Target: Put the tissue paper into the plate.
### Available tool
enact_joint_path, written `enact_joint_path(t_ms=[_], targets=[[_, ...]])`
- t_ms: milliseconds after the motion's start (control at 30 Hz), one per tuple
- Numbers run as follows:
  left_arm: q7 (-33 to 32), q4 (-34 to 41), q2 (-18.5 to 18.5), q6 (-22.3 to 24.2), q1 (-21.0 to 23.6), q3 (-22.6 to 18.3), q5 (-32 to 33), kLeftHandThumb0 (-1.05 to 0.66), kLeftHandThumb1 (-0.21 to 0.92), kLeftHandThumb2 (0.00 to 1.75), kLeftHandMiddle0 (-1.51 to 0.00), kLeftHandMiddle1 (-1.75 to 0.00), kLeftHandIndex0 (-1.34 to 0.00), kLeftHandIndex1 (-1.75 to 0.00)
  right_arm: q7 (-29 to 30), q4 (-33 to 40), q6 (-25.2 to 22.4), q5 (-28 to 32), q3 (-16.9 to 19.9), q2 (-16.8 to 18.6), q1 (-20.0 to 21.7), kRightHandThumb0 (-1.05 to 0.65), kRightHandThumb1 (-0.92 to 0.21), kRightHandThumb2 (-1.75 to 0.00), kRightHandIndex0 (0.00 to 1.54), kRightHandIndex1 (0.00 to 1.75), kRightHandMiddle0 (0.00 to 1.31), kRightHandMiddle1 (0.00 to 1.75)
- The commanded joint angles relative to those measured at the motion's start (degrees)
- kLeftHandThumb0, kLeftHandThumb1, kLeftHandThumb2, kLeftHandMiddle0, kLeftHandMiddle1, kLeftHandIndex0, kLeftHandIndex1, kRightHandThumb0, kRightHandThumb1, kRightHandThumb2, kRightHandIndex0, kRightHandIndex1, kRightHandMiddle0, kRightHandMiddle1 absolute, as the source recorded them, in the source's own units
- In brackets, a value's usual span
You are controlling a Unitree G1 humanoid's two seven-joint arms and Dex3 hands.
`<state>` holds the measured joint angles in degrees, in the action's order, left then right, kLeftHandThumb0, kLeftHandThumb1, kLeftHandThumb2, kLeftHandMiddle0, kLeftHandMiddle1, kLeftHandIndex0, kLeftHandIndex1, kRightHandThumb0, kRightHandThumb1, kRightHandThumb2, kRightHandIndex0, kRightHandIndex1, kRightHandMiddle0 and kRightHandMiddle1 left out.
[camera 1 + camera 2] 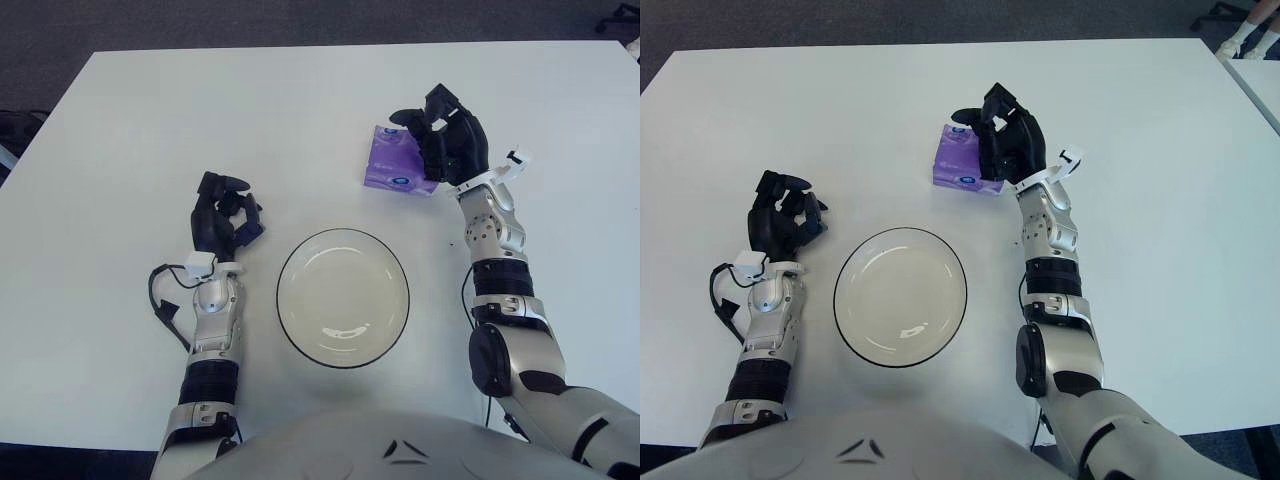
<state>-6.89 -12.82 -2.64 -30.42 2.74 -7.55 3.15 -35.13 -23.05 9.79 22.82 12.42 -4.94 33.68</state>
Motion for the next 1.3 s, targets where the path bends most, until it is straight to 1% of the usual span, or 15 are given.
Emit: enact_joint_path(t_ms=[0, 33, 67, 100, 133, 167, 233, 367, 467, 667, 800, 967, 1033, 1133, 1267], targets=[[-0.2, -10.3, -2.5, -0.5, -9.2, 0.6, -1.1, -0.42, 0.52, 1.07, -0.7, -1.75, -0.45, -1.75, 0.1, -2.8, 25.2, -22.5, -7.8, -11.6, 0.2, -0.76, -0.48, -0.92, 0.1, 1.1, 0.08, 1.13], [-0.2, -10.2, -2.5, -0.4, -9.3, 0.6, -1.0, -0.42, 0.52, 1.07, -0.7, -1.75, -0.45, -1.75, 0.4, -1.3, 25.2, -26.4, -9.3, -14.6, -0.3, -0.86, -0.59, -0.8, 0.07, 0.78, 0.05, 0.89], [-0.2, -10.2, -2.5, -0.4, -9.3, 0.6, -1.0, -0.42, 0.52, 1.07, -0.7, -1.75, -0.45, -1.75, 0.6, -0.5, 25.2, -28.9, -10.2, -16.5, -0.7, -0.9, -0.64, -0.74, 0.05, 0.62, 0.04, 0.74], [-0.2, -10.1, -2.5, -0.4, -9.3, 0.6, -1.0, -0.42, 0.52, 1.07, -0.71, -1.75, -0.45, -1.75, 0.9, -0.2, 25.3, -30.5, -10.8, -17.7, -0.8, -0.95, -0.71, -0.66, 0.03, 0.4, 0.03, 0.52], [-0.2, -10.0, -2.6, -0.4, -9.3, 0.6, -1.0, -0.42, 0.52, 1.07, -0.71, -1.75, -0.45, -1.75, 1.6, 0.2, 25.5, -32.7, -11.5, -18.9, -0.9, -0.99, -0.76, -0.61, 0.02, 0.25, 0.02, 0.38], [-0.2, -10.0, -2.6, -0.4, -9.3, 0.6, -1.0, -0.42, 0.52, 1.07, -0.71, -1.75, -0.45, -1.75, 2.3, 0.3, 25.8, -34.2, -11.9, -19.6, -1.0, -1.01, -0.79, -0.57, 0.01, 0.16, 0.01, 0.24], [-0.2, -9.9, -2.6, -0.5, -9.4, 0.6, -1.1, -0.42, 0.52, 1.07, -0.71, -1.75, -0.45, -1.75, 4.0, 0.5, 26.0, -37.9, -13.1, -21.2, -0.9, -1.03, -0.8, -0.53, 0.01, 0.08, 0.0, 0.12], [0.0, -9.7, -2.6, -0.1, -9.4, 0.6, -0.8, -0.42, 0.52, 1.07, -0.71, -1.75, -0.45, -1.75, 6.9, 0.3, 26.7, -42.1, -14.4, -22.8, -0.6, -1.04, -0.79, -0.48, 0.0, 0.02, 0.0, 0.03], [0.1, -9.8, -2.7, 0.1, -9.3, 0.4, -0.5, -0.42, 0.52, 1.07, -0.7, -1.75, -0.45, -1.75, 9.5, -0.4, 27.4, -45.5, -15.6, -24.1, -0.1, -1.05, -0.77, -0.46, 0.0, 0.01, 0.0, 0.01], [-0.2, -10.2, -2.8, -0.2, -9.1, 0.3, -0.8, -0.42, 0.52, 1.07, -0.67, -1.75, -0.45, -1.75, 14.3, -1.8, 29.2, -49.2, -17.4, -25.8, 0.9, -1.05, -0.76, -0.43, 0.0, 0.0, 0.0, 0.0], [-0.3, -10.4, -2.7, -0.5, -9.0, 0.4, -1.2, -0.42, 0.52, 1.07, -0.68, -1.75, -0.45, -1.75, 16.4, -2.2, 29.9, -50.2, -18.1, -26.7, 1.5, -1.05, -0.77, -0.42, 0.0, 0.0, 0.0, 0.0], [0.0, -10.5, -2.4, -0.8, -9.0, 0.5, -1.4, -0.42, 0.53, 1.06, -0.72, -1.75, -0.44, -1.75, 17.1, -2.3, 30.5, -50.2, -18.6, -27.8, 2.0, -1.05, -0.82, -0.37, 0.0, 0.0, 0.0, 0.0], [0.1, -10.5, -2.4, -0.8, -9.1, 0.6, -1.4, -0.42, 0.53, 1.06, -0.72, -1.75, -0.44, -1.75, 17.1, -2.4, 31.0, -50.6, -19.0, -28.5, 2.3, -1.05, -0.86, -0.33, 0.0, 0.0, 0.0, 0.0], [0.2, -10.4, -2.5, -0.8, -9.1, 0.5, -1.2, -0.41, 0.54, 1.05, -0.71, -1.75, -0.44, -1.75, 17.2, -2.6, 31.8, -50.9, -19.6, -29.3, 2.8, -1.05, -0.89, -0.32, 0.0, 0.0, 0.0, 0.0], [0.3, -10.1, -2.7, -0.5, -9.3, 0.5, -0.8, -0.41, 0.54, 1.05, -0.68, -1.75, -0.44, -1.75, 17.1, -3.1, 33.0, -51.5, -20.6, -30.2, 3.6, -1.05, -0.89, -0.29, 0.0, 0.0, 0.0, 0.0]])
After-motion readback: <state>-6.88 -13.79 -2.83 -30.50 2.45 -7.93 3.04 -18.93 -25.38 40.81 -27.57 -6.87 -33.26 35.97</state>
